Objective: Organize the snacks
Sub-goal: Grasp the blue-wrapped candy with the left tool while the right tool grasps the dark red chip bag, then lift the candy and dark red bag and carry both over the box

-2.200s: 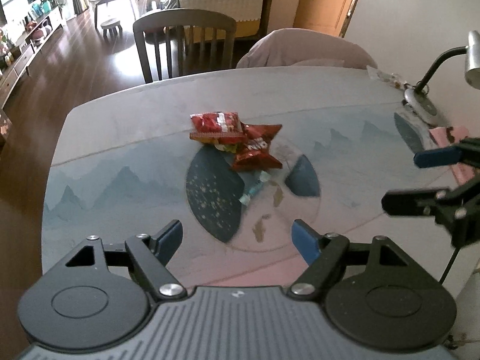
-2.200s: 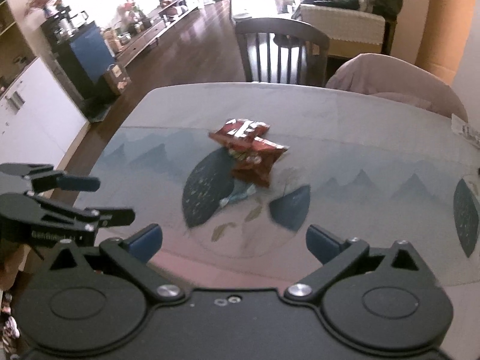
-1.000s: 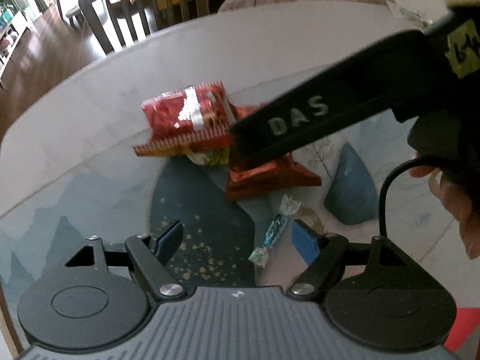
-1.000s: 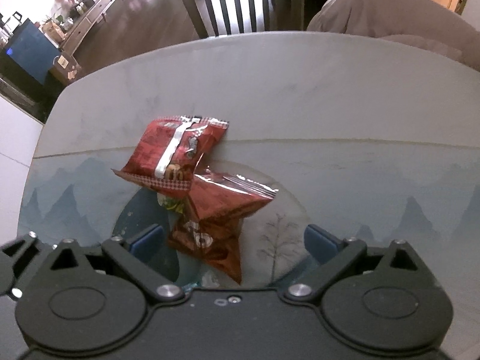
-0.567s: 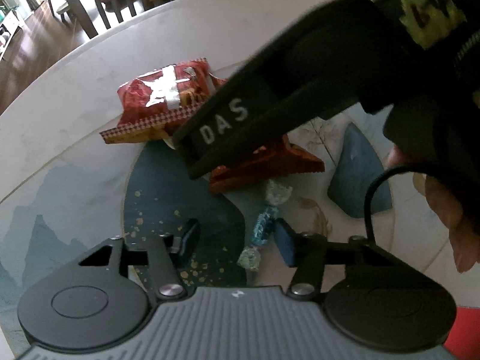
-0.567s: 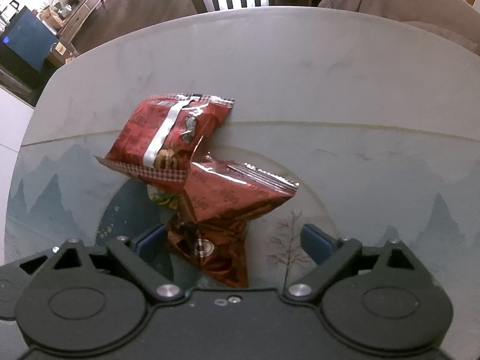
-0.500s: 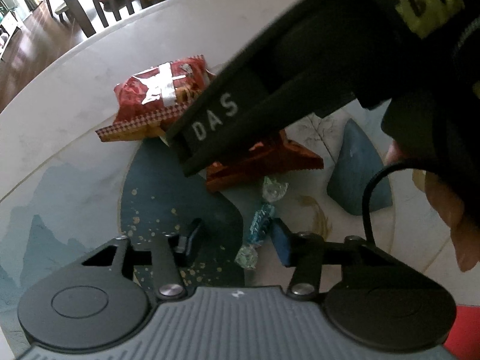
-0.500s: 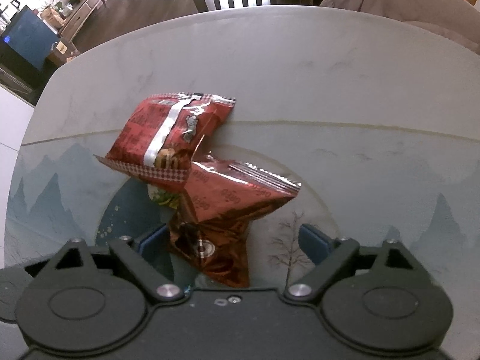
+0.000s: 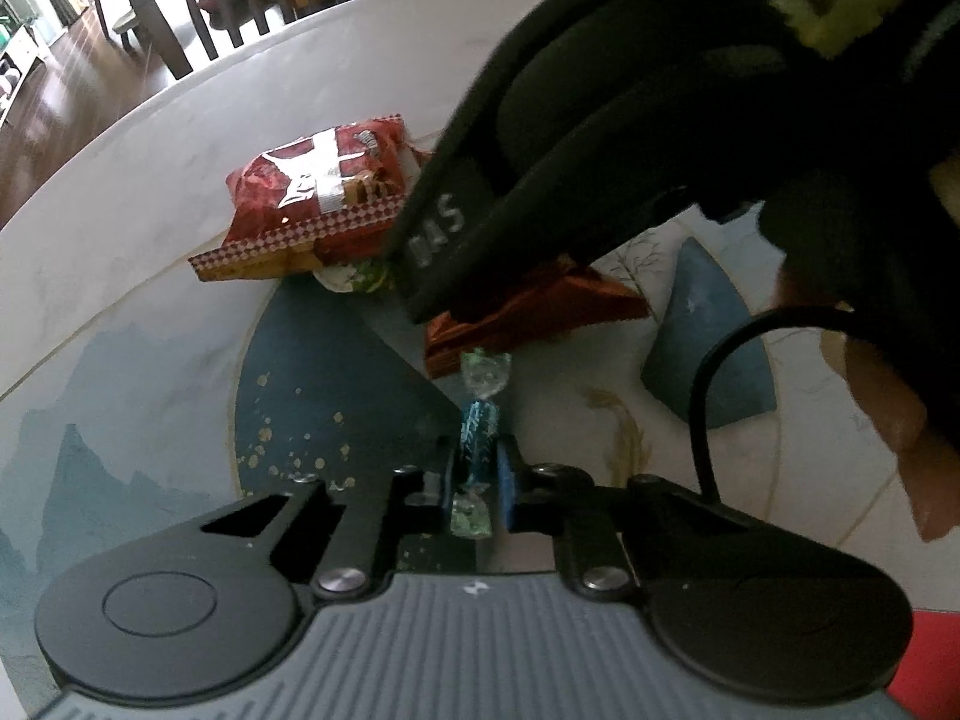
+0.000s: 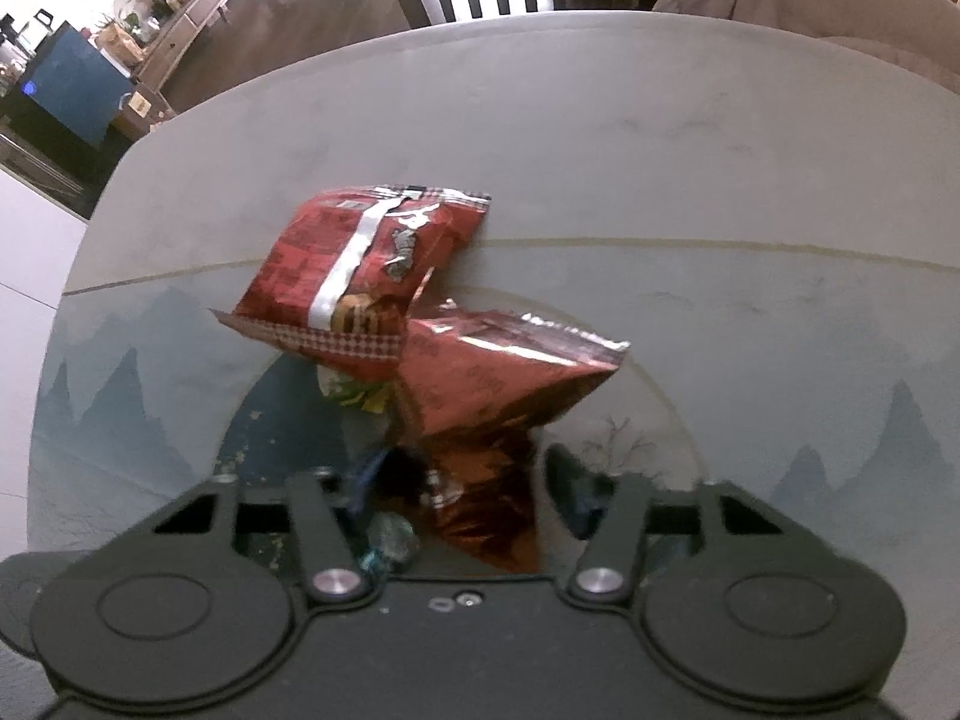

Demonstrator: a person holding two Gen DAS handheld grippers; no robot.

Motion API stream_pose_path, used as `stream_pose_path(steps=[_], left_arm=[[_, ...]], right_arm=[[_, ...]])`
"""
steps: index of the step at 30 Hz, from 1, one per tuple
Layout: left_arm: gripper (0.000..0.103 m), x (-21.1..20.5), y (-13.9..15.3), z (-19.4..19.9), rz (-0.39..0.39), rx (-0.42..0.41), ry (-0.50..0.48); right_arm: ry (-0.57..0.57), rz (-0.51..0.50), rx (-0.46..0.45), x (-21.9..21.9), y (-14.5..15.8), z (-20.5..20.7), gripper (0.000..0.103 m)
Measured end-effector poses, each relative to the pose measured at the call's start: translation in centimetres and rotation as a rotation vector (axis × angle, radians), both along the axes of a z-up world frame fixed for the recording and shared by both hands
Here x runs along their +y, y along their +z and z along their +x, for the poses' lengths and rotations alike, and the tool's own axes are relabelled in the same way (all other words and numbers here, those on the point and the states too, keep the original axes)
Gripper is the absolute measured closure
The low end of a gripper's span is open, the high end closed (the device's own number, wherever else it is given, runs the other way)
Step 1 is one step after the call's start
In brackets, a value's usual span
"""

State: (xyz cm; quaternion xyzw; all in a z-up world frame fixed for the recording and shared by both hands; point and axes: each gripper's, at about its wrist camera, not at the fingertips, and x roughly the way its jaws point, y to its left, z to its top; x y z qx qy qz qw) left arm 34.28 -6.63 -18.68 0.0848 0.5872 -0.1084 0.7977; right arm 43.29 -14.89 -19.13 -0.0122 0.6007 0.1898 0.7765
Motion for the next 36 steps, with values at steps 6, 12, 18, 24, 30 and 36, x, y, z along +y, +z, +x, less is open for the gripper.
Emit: stream_pose_path(steps=[6,12,18,24,30,36], left_arm=[[0.091,0.5,0.5,-0.2,-0.019,-0.008,0.033],[0.091,1.3,1.2,-0.6,-0.045,-0.012,0.092],[0.091,3.0,2.0,0.2,-0.075,-0.020,0.139],[0.091,4.4,3.3,-0.6,-0.100,-0.035,0.186],[0.091,6.1,5.1,-2.6,-0.129,-0.050,0.231],[0.091,7.1,8.4,-5.2,-0.142,-0.091,0.244]], right_arm=[[-0.001,-0.020,-0.041,-0.5,0.6,-0.4,0.060],[-0.006,-0.013,-0.063,-1.4,1.7,-1.2,0.063],[-0.019,0.003,-0.081,-2.3,3.0,-2.5,0.064],[-0.018,0.017,-0.103,-3.1,5.0,-4.4,0.064],[-0.030,0.035,-0.118,-4.4,6.8,-6.1,0.064],[-0.021,0.062,-0.139,-5.3,9.1,-8.6,0.064]])
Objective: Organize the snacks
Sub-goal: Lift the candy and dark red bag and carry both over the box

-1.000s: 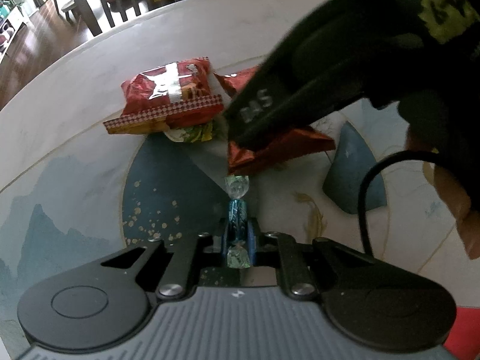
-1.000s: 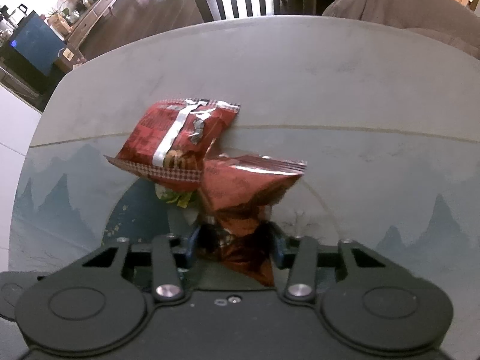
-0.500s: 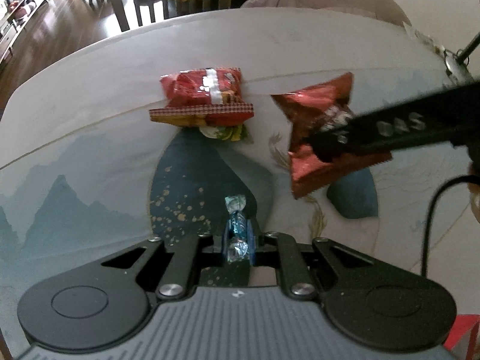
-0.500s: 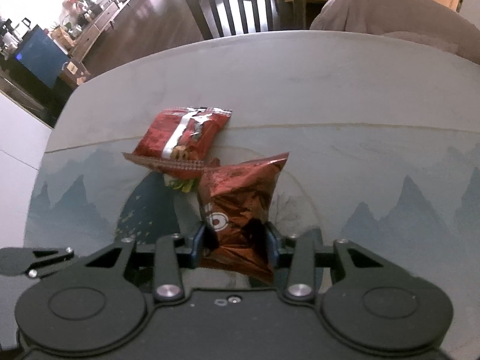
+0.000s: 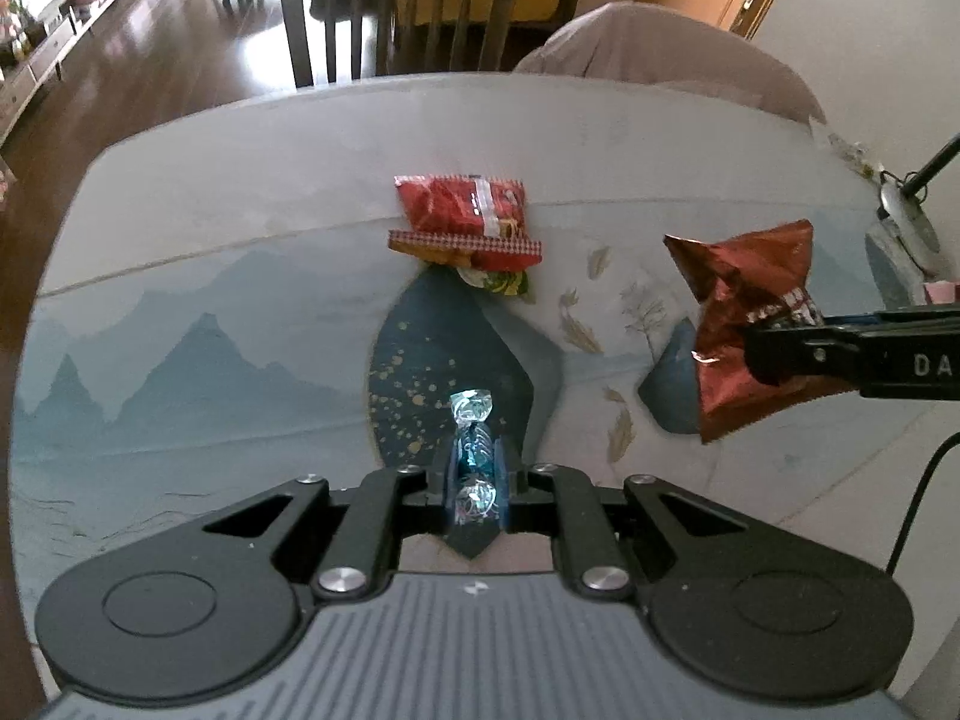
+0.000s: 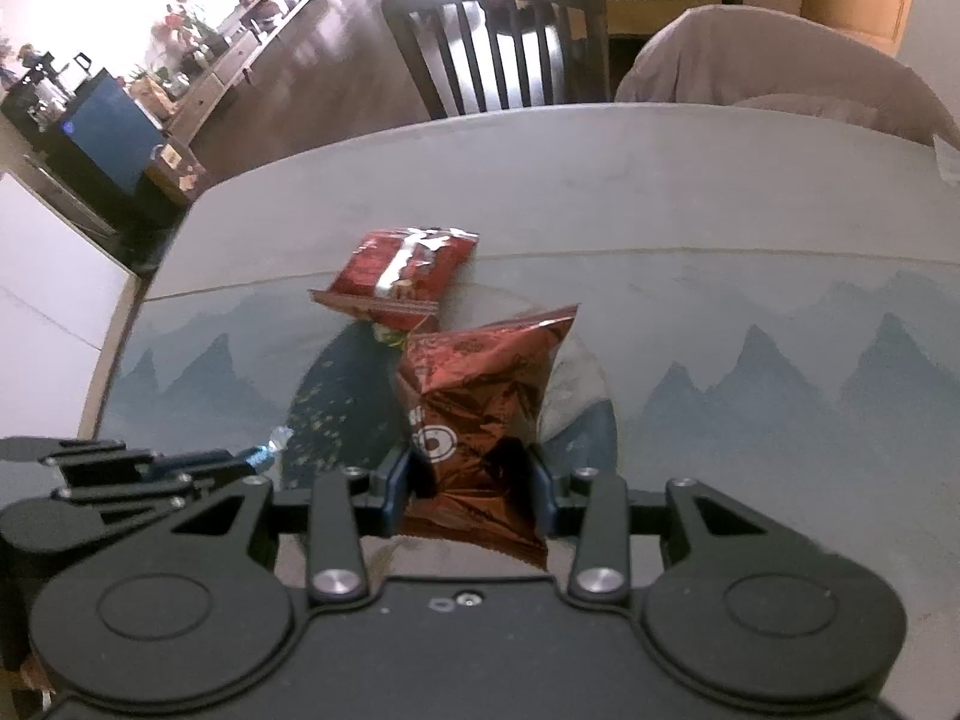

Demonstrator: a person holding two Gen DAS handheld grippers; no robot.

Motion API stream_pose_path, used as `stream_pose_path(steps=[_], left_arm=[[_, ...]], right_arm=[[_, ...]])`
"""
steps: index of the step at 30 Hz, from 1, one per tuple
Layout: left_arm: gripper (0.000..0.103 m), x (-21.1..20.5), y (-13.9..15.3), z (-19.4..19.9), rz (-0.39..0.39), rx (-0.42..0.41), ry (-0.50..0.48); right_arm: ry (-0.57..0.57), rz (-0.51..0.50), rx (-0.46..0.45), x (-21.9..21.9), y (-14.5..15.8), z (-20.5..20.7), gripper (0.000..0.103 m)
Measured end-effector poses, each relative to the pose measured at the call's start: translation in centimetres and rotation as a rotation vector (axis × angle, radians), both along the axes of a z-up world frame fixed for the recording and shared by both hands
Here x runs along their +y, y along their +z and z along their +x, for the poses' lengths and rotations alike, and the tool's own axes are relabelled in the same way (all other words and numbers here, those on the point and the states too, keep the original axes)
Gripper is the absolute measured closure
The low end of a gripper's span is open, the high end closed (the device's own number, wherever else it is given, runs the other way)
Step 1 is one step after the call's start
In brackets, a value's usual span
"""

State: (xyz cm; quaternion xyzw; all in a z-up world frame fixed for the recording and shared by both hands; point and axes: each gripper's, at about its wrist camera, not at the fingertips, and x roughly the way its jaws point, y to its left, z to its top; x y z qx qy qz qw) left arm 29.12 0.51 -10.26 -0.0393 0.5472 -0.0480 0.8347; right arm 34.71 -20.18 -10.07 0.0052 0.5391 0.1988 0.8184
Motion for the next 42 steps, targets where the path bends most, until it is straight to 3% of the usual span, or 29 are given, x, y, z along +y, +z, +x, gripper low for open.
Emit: stream_pose_path(steps=[10,20,29,42], left_arm=[[0.091,1.1,5.8,-6.4,0.000,-0.107,0.010],[0.091,1.6,9.1,-11.9,-0.024,-0.159,0.019],[0.091,0.8,10.0,-16.0,-0.042,-0.158,-0.019],[0.091,-0.9,8.2,-20.3,-0.057,-0.120,-0.084]], right_arm=[[0.018,0.050,-0.056,-1.1,3.9,-5.4,0.064],[0.009,0.098,-0.078,-1.9,5.7,-10.4,0.064],[0.011,0.093,-0.083,-2.0,5.9,-14.0,0.064],[-0.001,0.096,-0.039,-2.2,3.9,-18.2,0.064]])
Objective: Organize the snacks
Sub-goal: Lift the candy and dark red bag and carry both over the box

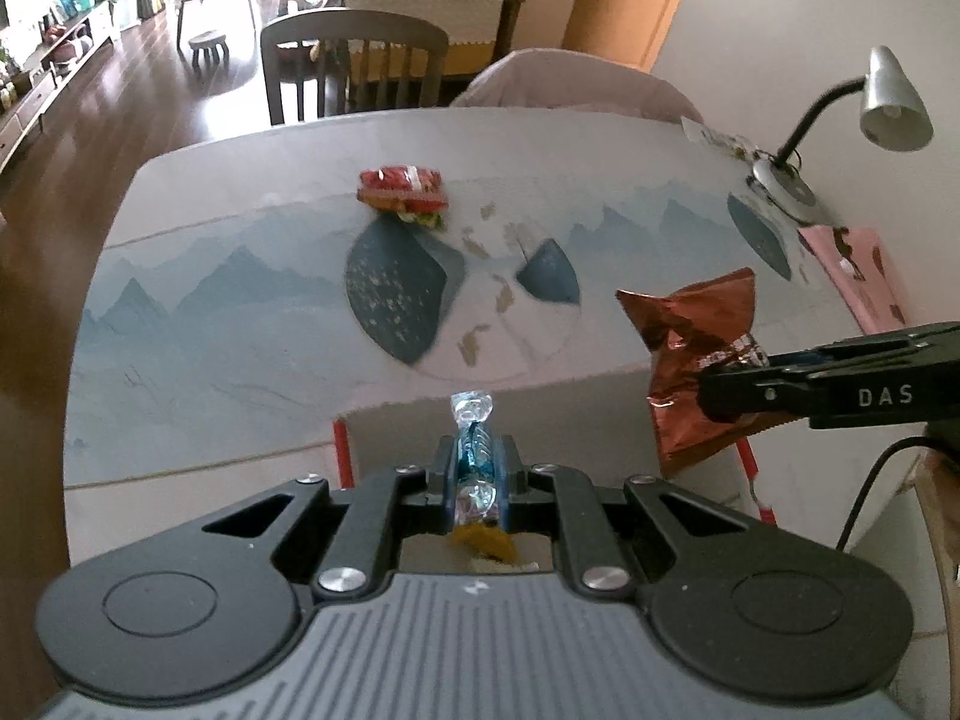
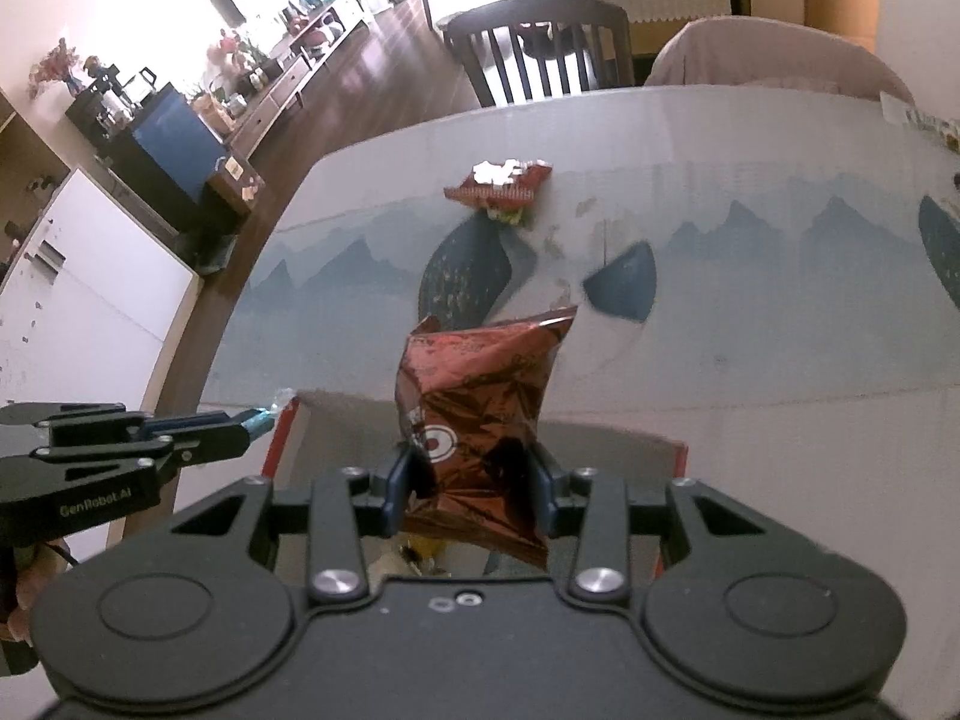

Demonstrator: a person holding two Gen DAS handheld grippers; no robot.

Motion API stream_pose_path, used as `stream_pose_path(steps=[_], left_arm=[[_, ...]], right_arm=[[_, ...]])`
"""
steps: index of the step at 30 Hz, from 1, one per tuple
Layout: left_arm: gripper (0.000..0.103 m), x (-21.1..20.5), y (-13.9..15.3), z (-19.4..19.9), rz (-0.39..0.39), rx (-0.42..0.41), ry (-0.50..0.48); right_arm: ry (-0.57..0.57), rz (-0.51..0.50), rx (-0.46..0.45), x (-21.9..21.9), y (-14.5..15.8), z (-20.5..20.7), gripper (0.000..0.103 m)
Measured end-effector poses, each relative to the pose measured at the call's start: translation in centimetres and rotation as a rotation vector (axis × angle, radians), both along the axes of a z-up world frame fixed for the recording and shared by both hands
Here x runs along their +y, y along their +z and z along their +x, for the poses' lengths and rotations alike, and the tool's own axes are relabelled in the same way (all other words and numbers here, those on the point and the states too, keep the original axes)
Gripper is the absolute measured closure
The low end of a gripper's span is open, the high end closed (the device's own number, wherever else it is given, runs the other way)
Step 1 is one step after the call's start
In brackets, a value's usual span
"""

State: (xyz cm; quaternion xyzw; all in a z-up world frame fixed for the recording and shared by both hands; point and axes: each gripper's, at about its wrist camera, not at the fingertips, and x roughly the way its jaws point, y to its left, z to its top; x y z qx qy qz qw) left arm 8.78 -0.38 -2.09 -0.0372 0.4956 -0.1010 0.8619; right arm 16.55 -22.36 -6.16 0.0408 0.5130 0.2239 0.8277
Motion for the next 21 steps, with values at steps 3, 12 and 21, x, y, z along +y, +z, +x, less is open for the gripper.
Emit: stream_pose_path(steps=[3,12,21], left_arm=[[0.091,-0.4,-0.8,-0.5,0.003,0.016,-0.010],[0.091,-1.5,-3.3,-1.4,0.026,0.046,-0.035],[0.091,-2.6,-5.9,-1.6,0.036,0.075,-0.042]], right_arm=[[-0.001,-0.002,0.012,0.2,-0.6,-0.8,0.064],[0.008,-0.023,0.053,0.9,-3.2,-2.7,0.064],[-0.002,-0.051,0.105,1.4,-6.2,-3.7,0.064]])
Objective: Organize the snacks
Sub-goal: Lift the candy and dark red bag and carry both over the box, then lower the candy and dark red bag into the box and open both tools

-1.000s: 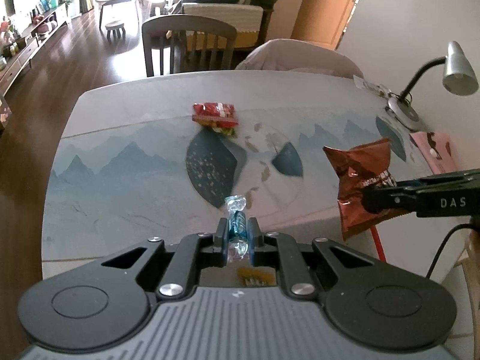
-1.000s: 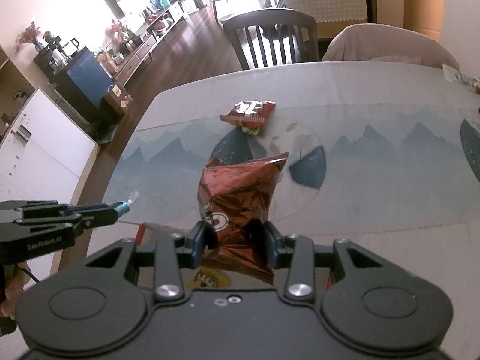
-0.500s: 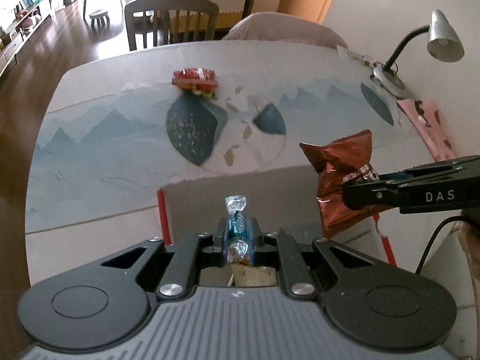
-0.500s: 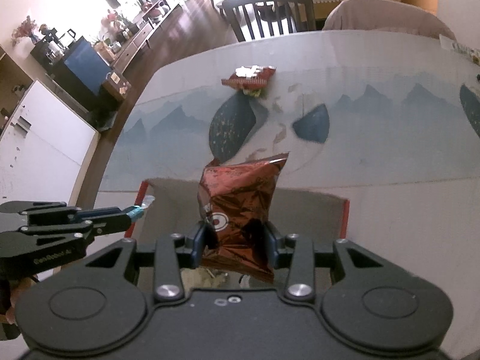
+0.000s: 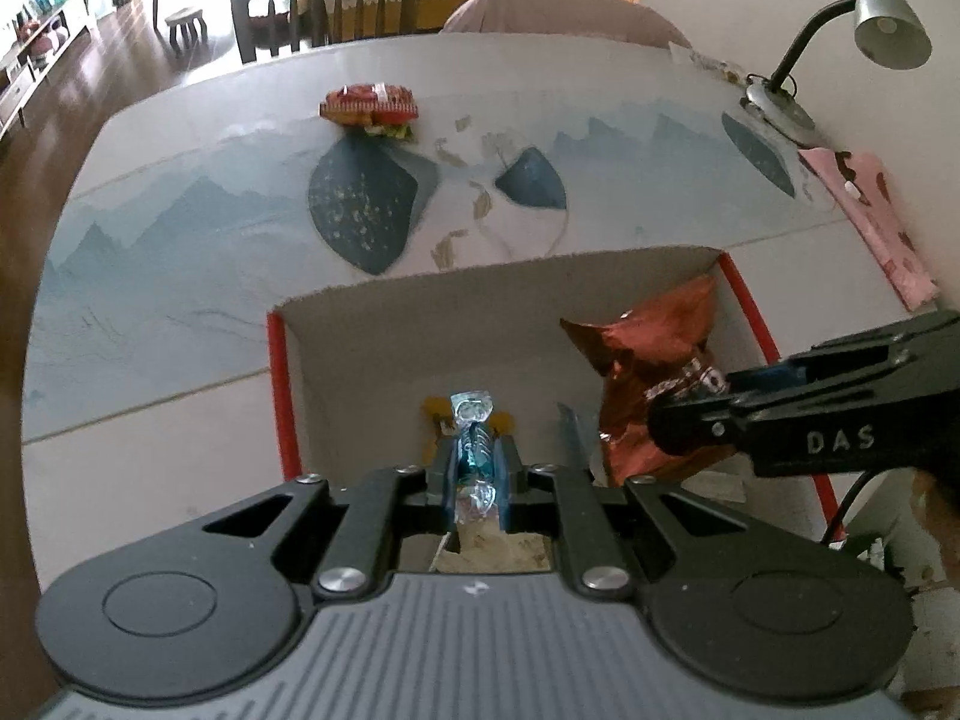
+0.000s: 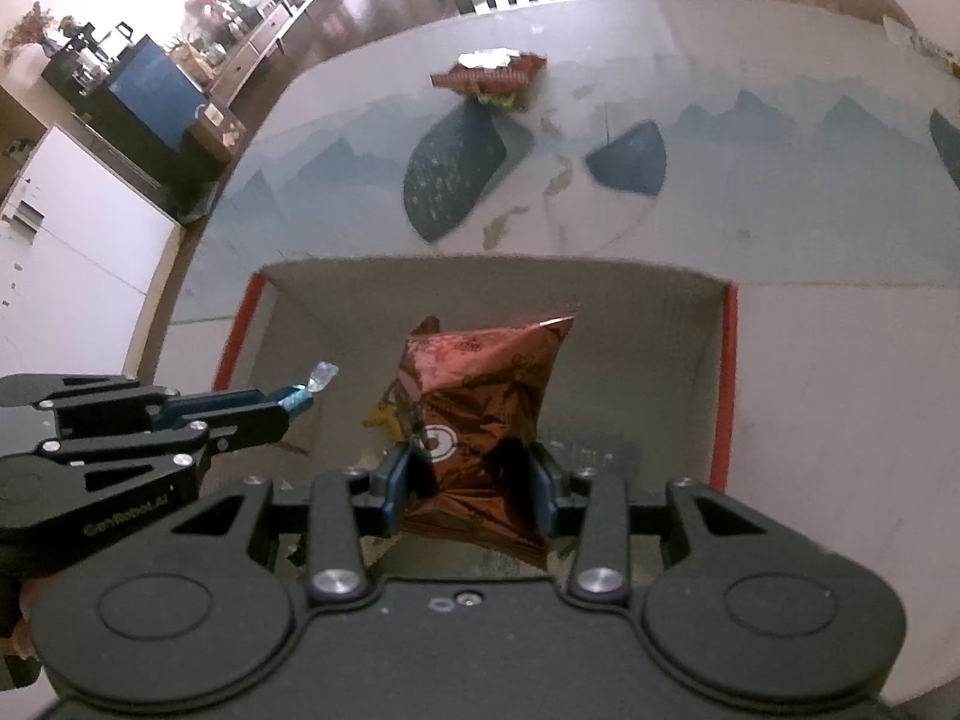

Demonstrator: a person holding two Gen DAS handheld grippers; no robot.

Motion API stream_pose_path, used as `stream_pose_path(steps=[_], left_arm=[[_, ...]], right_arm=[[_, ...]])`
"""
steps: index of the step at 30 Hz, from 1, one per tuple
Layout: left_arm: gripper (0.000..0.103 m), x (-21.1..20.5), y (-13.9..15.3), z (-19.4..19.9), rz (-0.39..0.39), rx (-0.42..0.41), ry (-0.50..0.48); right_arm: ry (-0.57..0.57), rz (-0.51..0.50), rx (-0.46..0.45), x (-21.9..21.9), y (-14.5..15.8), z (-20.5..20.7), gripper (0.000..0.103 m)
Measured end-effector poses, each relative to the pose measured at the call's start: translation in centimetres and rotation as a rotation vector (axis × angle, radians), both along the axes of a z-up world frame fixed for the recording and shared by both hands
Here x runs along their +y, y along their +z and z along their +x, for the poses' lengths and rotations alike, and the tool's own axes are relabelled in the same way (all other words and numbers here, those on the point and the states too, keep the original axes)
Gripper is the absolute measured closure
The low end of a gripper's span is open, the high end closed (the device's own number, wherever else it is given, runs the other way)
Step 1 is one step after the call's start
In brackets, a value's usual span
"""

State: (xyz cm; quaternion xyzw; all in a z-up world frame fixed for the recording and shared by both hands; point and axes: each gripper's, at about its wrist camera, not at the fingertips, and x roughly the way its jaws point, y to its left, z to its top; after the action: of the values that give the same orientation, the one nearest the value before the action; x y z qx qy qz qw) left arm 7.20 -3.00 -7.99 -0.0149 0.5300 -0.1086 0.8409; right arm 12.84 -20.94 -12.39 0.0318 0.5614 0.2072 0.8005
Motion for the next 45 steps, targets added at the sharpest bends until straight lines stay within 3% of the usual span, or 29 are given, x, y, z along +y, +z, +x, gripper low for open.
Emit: stream_pose_path(steps=[12,26,45], left_arm=[[0.091,-0.9,-2.8,0.8,0.001,0.051,0.003],[0.091,-1.2,-5.8,1.5,-0.001,0.132,0.016],[0.089,-0.7,-4.1,0.4,-0.003,0.098,0.012]], right_arm=[[-0.002,-0.022,0.058,0.5,-2.8,-0.4,0.064],[0.006,-0.045,0.081,1.3,-3.8,-0.3,0.064],[0.027,-0.032,0.046,1.2,-2.0,-1.1,0.054]])
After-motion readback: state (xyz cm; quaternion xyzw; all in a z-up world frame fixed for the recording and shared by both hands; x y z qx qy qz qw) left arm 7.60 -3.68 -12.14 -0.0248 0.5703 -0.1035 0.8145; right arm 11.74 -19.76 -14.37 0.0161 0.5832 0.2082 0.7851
